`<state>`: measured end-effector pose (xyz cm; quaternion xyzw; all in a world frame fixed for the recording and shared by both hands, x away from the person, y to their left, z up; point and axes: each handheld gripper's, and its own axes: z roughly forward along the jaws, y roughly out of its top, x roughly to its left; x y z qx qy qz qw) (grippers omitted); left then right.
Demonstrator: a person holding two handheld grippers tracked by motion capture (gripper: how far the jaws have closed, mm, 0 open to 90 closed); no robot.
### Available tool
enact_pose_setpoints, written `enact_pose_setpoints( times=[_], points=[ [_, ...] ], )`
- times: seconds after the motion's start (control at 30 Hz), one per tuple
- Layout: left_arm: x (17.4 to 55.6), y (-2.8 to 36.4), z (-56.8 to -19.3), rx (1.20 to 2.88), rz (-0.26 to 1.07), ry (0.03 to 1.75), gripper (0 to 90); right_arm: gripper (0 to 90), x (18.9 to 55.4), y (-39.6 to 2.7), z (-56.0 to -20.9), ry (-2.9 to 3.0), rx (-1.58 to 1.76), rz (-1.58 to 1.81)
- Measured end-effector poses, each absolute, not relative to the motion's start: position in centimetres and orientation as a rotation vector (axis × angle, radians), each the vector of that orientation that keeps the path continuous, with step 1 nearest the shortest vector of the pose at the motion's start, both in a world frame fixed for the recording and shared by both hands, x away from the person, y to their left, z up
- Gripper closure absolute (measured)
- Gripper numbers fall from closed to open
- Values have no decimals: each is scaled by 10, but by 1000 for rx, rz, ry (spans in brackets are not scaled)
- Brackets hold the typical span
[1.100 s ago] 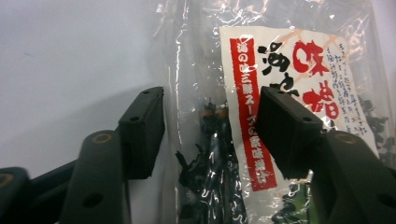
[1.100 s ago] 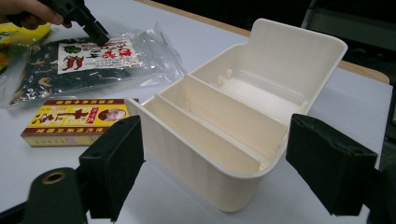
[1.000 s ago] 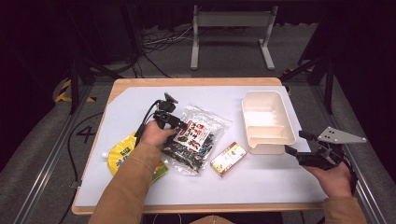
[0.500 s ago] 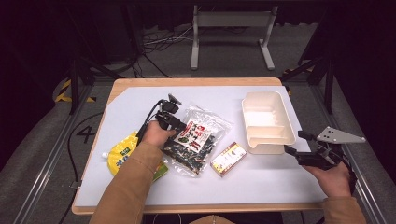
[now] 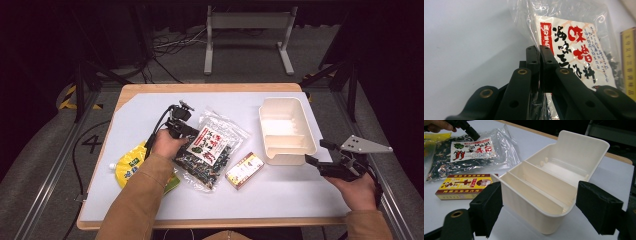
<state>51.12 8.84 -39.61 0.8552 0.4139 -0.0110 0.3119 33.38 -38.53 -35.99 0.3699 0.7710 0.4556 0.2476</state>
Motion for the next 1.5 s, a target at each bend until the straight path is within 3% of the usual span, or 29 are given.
enact_pose_setpoints(
  times=[0.53, 0.77, 1.03, 1.5],
  points=[
    [477, 107, -332, 2078, 70, 899, 879, 255, 328, -389, -351, 2016, 1011, 1273],
    [450, 108, -307, 2027, 183, 789, 883, 255, 326, -385, -349, 2021, 986, 1274],
    [424, 111, -292, 1956, 290, 709, 885, 255, 324, -378, -344, 2029, 960, 1287],
    [388, 128, -291, 1803, 330, 642, 885, 280, 323, -359, -340, 2080, 904, 1313]
  ],
)
